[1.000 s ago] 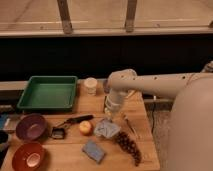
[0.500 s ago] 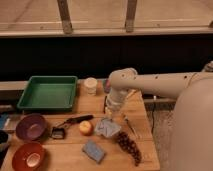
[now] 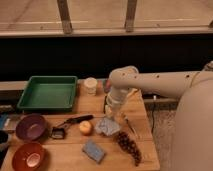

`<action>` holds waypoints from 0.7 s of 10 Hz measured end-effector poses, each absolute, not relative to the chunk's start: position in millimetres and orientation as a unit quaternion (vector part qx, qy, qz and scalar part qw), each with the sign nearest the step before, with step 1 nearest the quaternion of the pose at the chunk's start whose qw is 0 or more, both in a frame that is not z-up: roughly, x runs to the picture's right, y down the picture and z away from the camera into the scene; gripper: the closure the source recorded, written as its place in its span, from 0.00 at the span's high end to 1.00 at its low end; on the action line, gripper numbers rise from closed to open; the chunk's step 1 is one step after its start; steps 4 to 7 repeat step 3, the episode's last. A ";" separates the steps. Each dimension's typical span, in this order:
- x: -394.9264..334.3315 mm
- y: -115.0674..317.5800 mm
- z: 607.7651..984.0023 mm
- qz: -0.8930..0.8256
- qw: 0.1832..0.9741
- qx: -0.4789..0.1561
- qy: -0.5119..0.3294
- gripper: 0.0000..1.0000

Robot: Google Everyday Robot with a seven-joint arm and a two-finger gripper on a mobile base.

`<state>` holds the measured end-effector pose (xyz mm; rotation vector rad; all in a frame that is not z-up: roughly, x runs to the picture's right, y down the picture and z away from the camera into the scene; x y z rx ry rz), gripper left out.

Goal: Place towel in metal cup

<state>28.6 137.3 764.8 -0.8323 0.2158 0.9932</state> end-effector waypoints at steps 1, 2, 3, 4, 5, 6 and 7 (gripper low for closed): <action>30.0 134.3 763.3 0.465 0.793 -0.381 0.098 0.80; 33.5 131.6 760.9 0.470 0.792 -0.376 0.098 0.80; 36.4 132.9 761.9 0.472 0.791 -0.376 0.101 0.80; 36.4 132.9 761.9 0.472 0.791 -0.376 0.101 0.80; 36.4 132.9 761.9 0.472 0.791 -0.376 0.101 0.80; 36.4 132.9 761.9 0.472 0.791 -0.376 0.101 0.80; 36.4 132.9 761.9 0.472 0.791 -0.376 0.101 0.80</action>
